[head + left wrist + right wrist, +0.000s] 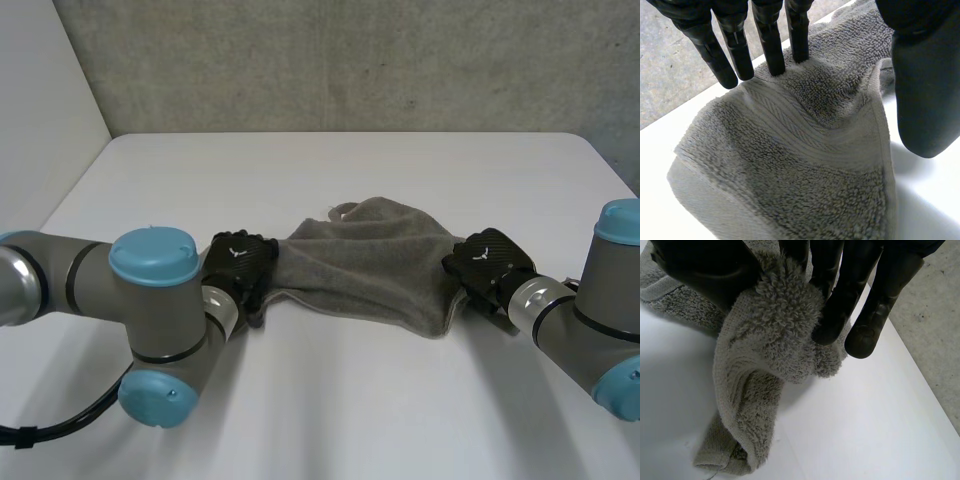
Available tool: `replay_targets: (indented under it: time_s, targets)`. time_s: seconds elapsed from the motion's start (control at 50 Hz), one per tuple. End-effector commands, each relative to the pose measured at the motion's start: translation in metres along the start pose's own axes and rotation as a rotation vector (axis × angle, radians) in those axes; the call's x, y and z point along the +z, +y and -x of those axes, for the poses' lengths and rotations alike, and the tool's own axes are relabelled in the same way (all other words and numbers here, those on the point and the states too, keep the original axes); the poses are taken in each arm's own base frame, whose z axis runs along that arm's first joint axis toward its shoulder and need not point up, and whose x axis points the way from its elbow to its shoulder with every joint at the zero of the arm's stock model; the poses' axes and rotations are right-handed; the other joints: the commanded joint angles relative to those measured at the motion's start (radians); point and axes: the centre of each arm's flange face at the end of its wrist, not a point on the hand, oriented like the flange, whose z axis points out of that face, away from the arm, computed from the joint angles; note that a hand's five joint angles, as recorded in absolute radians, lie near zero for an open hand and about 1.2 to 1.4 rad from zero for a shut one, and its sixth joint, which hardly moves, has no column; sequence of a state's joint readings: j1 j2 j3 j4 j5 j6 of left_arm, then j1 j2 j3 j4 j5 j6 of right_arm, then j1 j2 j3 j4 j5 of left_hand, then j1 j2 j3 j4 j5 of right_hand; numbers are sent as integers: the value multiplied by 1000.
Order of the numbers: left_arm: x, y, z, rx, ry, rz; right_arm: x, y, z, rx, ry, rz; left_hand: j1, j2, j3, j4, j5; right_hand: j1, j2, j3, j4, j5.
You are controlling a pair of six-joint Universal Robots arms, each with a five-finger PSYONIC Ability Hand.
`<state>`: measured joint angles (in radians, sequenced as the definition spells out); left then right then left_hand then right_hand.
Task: Fold the towel.
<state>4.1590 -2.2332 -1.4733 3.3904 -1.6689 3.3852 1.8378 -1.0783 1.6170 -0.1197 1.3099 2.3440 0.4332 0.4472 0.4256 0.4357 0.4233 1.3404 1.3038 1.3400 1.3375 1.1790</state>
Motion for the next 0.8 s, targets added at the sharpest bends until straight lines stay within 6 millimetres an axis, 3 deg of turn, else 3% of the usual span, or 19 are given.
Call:
replay_targets:
  time_s: [0.02, 0.3, 0.38, 0.48, 0.52, 0.64, 0.68, 0.8]
  targets:
    - [11, 5, -4, 8, 7, 1, 0, 1, 1, -2, -3, 1, 109, 95, 116, 106, -56, 56, 92, 56, 59, 43]
    - [24, 14, -8, 12, 12, 8, 0, 1, 1, -3, -2, 0, 373, 359, 381, 371, 209, 56, 92, 56, 59, 43]
    - [26, 12, -7, 11, 7, 1, 0, 0, 0, -3, 2, -2, 575, 561, 583, 573, 411, 56, 92, 56, 59, 43]
    - [24, 0, -3, 6, -5, -27, -1, -3, -4, -9, 13, -13, 714, 700, 721, 711, 549, 56, 92, 56, 59, 43]
    - [18, -16, 2, -2, -16, -65, -2, -6, -7, -10, 23, -18, 755, 741, 762, 752, 590, 56, 92, 56, 59, 43]
    - [11, -35, 12, -17, -36, -110, -4, -10, -10, -13, 32, -25, 817, 803, 824, 814, 652, 56, 92, 56, 59, 43]
    - [6, -45, 16, -20, -42, -136, -4, -11, -11, -12, 37, -28, 930, 916, 938, 928, 766, 56, 92, 56, 59, 43]
    - [3, -47, 22, -18, -52, -136, -10, -19, -18, -16, 61, -44, 963, 949, 971, 961, 798, 56, 92, 56, 59, 43]
